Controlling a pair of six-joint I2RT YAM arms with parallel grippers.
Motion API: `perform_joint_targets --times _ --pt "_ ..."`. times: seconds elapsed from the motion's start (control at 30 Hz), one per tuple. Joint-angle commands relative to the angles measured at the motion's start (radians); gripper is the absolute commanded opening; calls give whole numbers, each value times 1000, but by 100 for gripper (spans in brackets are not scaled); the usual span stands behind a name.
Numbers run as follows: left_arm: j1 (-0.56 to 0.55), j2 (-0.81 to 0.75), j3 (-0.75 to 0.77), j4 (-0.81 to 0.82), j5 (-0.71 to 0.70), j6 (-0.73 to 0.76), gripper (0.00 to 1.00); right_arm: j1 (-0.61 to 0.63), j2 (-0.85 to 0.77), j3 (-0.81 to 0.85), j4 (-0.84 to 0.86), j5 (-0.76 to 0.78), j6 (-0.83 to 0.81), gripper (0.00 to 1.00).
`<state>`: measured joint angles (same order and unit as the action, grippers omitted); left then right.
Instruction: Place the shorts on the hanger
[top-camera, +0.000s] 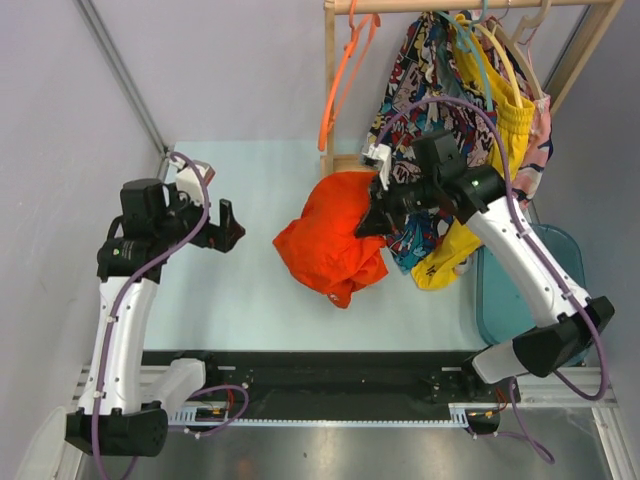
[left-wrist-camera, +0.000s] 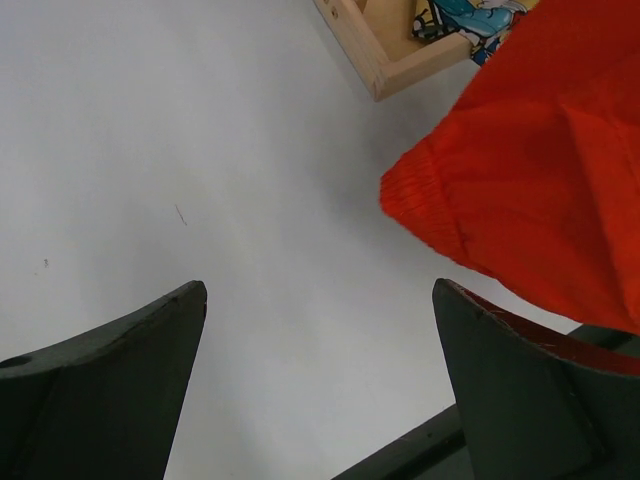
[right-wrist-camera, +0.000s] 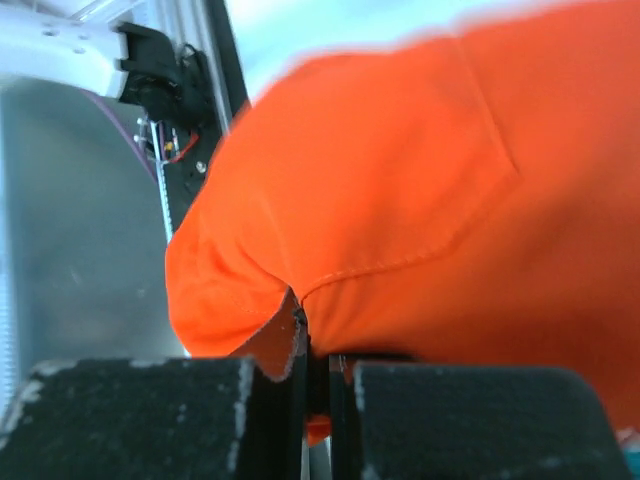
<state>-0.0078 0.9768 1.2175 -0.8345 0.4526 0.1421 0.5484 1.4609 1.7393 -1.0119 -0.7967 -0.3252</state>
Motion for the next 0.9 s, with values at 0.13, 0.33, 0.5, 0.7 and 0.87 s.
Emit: perform_joint_targets --times 0.13,0.33,0.5,0.7,0.87 --pt "0 -33 -39 -40 67 161 100 -289 27 -483 142 72 61 73" --pt "0 0 -111 -38 96 246 100 -221 -83 -534 179 218 -35 84" --pt "5 29 -144 17 167 150 100 88 -110 -532 286 466 -136 90" --pt "100 75 -125 51 230 51 100 447 56 -485 426 757 -304 99" --pt "259 115 -101 26 282 36 100 577 234 -457 560 843 -339 100"
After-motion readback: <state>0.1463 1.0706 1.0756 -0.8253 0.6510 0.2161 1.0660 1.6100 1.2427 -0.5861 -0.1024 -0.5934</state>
